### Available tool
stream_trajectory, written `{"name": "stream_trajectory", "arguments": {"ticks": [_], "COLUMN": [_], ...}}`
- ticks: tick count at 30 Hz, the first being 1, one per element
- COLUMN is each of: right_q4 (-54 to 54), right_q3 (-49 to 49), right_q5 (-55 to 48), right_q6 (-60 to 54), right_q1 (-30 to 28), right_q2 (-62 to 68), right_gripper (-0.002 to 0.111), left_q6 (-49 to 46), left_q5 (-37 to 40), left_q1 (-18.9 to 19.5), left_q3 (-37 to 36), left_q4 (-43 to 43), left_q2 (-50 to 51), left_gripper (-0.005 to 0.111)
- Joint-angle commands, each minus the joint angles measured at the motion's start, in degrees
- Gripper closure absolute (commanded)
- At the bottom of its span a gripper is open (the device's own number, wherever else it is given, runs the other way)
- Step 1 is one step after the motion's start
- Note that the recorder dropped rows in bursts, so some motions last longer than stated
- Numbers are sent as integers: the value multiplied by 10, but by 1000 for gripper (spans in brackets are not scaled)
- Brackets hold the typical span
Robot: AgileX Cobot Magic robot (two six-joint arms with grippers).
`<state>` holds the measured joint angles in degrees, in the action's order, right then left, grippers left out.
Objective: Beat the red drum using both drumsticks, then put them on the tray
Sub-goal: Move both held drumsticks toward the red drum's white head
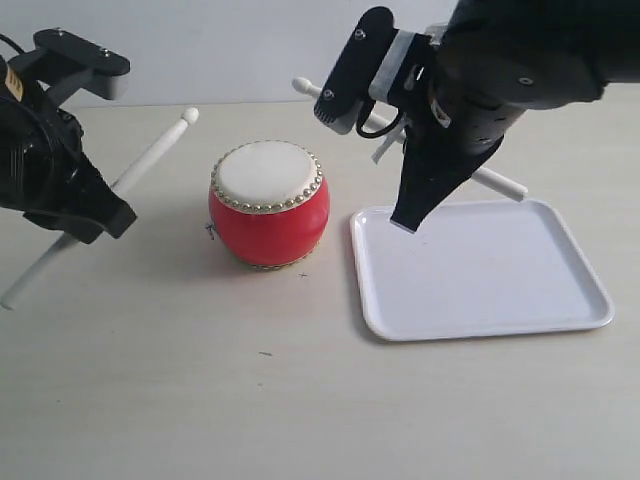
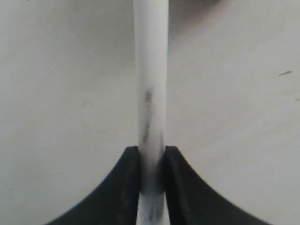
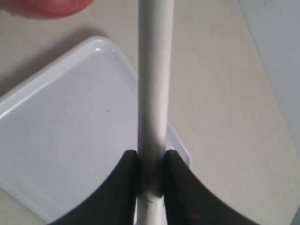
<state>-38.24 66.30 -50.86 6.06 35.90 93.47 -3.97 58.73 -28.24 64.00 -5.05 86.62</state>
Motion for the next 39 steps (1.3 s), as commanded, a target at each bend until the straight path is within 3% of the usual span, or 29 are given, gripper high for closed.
{"name": "stream_trajectory", "arguments": {"ticks": [1, 12, 21, 39], "right_q4": [9, 116, 74, 22], "right_q3": [57, 147, 155, 187], "right_q5": [-81, -104, -122, -139], "right_q6": [-4, -22, -78, -146], "right_q1": [1, 1, 1, 27], "right_q2": [57, 112, 151, 159], "right_gripper": [108, 108, 108, 108], "left_q6": [14, 14, 14, -49], "left_q5": [59, 65, 83, 69], "left_q1": [3, 3, 2, -8], "left_q3": [34, 63, 104, 104], "left_q4": [-36, -61, -61, -30], "left_q2": [28, 94, 102, 120], "left_gripper": [107, 107, 107, 107]}}
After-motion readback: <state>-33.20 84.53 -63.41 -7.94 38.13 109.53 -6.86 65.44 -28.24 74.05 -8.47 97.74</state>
